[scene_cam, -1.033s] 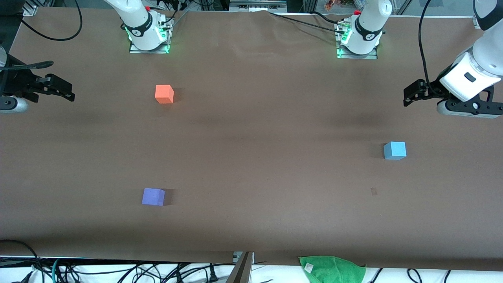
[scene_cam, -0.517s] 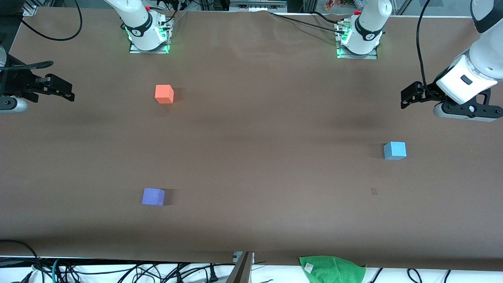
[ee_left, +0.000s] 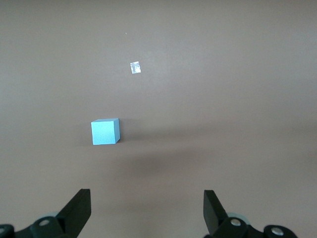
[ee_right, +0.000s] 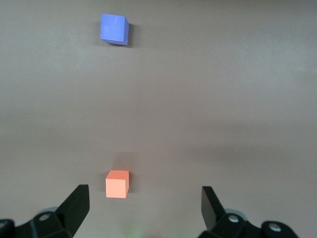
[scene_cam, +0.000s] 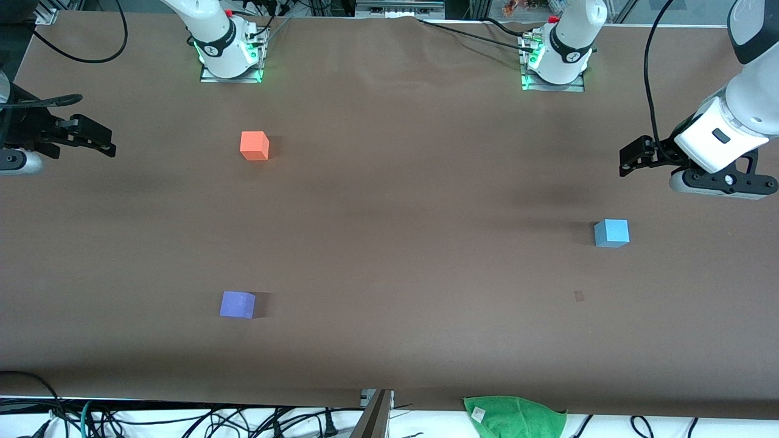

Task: Place blue block between orange and purple blocks
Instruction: 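Lower the left gripper onto the light blue cube and grasp it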

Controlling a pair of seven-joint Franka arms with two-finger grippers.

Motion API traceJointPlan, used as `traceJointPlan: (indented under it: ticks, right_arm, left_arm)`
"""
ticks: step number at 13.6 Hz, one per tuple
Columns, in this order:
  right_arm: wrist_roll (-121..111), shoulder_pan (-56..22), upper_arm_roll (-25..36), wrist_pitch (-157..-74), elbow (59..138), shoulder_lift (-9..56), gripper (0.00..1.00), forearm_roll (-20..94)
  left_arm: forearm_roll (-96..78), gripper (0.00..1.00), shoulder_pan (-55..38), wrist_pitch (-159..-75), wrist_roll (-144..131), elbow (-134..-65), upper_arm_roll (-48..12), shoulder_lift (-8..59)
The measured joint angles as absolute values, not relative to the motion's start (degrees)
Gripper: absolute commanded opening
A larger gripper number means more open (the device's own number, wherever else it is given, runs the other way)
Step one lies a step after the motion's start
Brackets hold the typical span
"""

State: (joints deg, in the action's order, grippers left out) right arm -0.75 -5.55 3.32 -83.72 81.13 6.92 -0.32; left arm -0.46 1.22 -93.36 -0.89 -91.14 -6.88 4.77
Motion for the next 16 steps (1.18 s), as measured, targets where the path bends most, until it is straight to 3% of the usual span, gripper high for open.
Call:
traceJointPlan:
  ticks: [13,16]
  right_arm:
    - [-0.7,-5.5,3.3,-83.7,81.1,6.9,1.00,-0.3]
    - [-0.7,-5.5,3.3,-83.7,81.1,6.9,1.00,-0.3]
  left_arm:
    - [0.2,1.00,1.8,-93.2,-0.5,-91.1,-6.4,6.6]
    - [5.4,1.00,2.6,-98.6,0.9,-91.1,-6.1,9.7]
